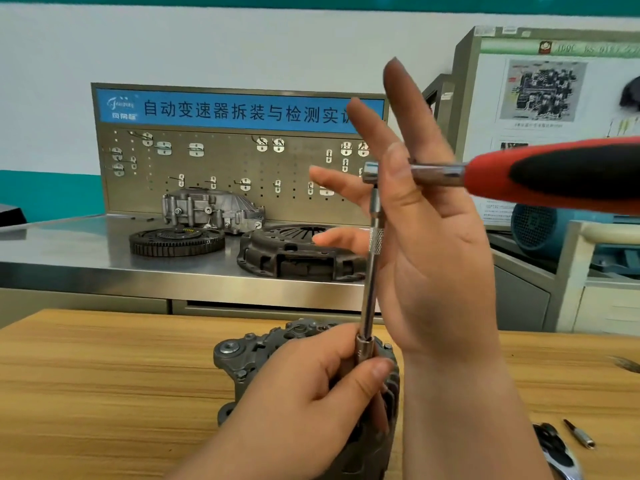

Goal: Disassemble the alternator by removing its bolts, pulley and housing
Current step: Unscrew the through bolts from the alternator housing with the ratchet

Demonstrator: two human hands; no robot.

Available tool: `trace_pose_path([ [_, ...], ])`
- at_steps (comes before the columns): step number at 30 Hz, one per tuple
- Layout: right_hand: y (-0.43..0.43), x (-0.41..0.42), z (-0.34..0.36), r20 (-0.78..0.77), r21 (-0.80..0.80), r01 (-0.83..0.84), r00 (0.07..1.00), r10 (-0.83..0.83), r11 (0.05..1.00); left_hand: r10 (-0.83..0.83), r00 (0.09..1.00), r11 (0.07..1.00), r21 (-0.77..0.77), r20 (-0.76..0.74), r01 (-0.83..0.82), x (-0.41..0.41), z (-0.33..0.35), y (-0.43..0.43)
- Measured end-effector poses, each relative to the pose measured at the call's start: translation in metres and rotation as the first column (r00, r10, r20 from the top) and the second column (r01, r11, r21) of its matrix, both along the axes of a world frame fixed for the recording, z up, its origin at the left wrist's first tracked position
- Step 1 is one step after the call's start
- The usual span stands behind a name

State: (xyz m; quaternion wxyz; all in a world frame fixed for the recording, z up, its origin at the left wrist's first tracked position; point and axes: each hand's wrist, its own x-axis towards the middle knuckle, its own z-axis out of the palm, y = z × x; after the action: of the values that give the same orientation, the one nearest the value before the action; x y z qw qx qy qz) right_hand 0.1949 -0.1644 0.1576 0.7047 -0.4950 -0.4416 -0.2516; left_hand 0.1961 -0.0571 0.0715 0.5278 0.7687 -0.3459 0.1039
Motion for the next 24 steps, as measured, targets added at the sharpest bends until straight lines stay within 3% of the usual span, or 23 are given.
trace_pose_path([
  [5, 0.002, 0.005, -0.003, -0.172, -0.017, -0.122, 0.978, 0.117, 0.992, -0.061, 0.994, 0.996, -0.071, -0.087, 0.055, 0.0, -0.003, 0.002],
  [9, 0.0, 0.009, -0.004, -0.29, -0.037, -0.185, 0.942, 0.166, 0.982, -0.047, 0.996, 0.998, -0.055, -0.074, 0.043, 0.0, -0.004, 0.004],
  [11, 0.002, 0.009, -0.006, -0.249, -0.037, -0.142, 0.96, 0.129, 0.989, -0.033, 0.999, 0.999, 0.0, -0.036, 0.033, 0.001, -0.003, 0.003],
  [15, 0.0, 0.001, -0.003, -0.018, -0.026, 0.037, 0.999, -0.037, 0.999, -0.005, 1.0, 1.0, 0.017, -0.025, 0.005, 0.002, 0.0, 0.001],
  [18, 0.0, -0.005, 0.0, 0.026, -0.183, 0.223, 0.975, -0.222, 0.958, 0.001, 1.0, 1.0, 0.025, -0.006, -0.001, 0.002, 0.001, 0.0],
  [21, 0.008, -0.003, -0.001, -0.074, -0.095, 0.101, 0.991, -0.109, 0.99, -0.006, 1.0, 1.0, 0.005, -0.008, 0.007, 0.002, 0.001, 0.001],
  [24, 0.009, -0.001, 0.001, -0.273, -0.009, 0.003, 0.962, -0.005, 1.0, -0.042, 0.999, 0.999, -0.025, -0.026, 0.041, -0.003, 0.004, 0.002],
])
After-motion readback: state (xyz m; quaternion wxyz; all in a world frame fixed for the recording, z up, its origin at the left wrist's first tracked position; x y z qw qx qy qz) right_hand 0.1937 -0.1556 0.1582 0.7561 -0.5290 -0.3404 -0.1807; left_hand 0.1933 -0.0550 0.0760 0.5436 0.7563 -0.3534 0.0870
